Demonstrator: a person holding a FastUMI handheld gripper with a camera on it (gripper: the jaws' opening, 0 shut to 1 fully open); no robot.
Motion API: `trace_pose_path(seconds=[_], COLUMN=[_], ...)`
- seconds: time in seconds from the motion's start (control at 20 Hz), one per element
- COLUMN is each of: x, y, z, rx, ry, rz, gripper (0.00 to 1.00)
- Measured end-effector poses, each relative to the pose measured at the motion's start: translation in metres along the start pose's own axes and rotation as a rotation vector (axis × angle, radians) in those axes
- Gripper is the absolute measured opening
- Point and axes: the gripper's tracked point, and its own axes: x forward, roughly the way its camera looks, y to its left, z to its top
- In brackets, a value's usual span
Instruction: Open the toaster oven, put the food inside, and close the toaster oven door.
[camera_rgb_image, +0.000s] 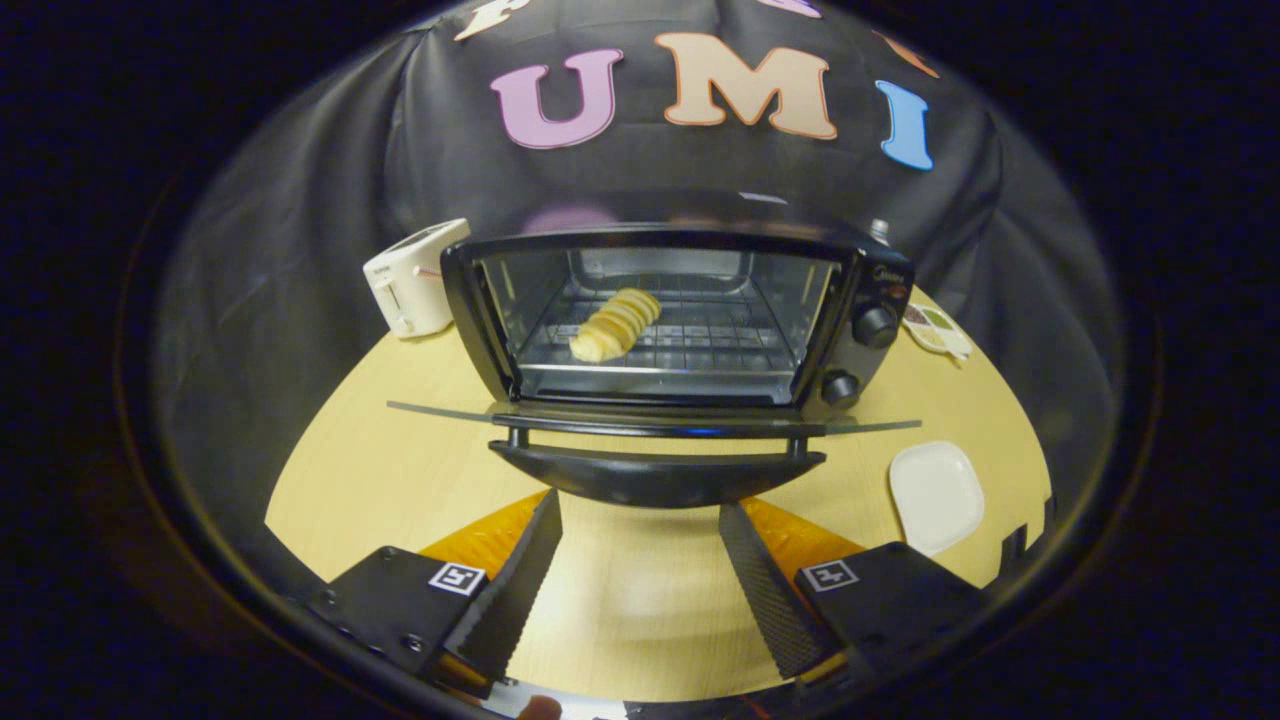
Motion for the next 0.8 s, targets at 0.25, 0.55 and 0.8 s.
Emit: trace_pose_path(seconds=[0.25, 0.55, 0.8], x=[0.003, 0.003, 0.006], y=[0.006, 0.007, 0.011], z=[0.024, 0.048, 0.068], rx=[0.008, 0.025, 0.035], ry=[-0.031, -0.076, -0.111], rz=[0.009, 0.021, 0.03], gripper=[0.99, 0.99, 0.99])
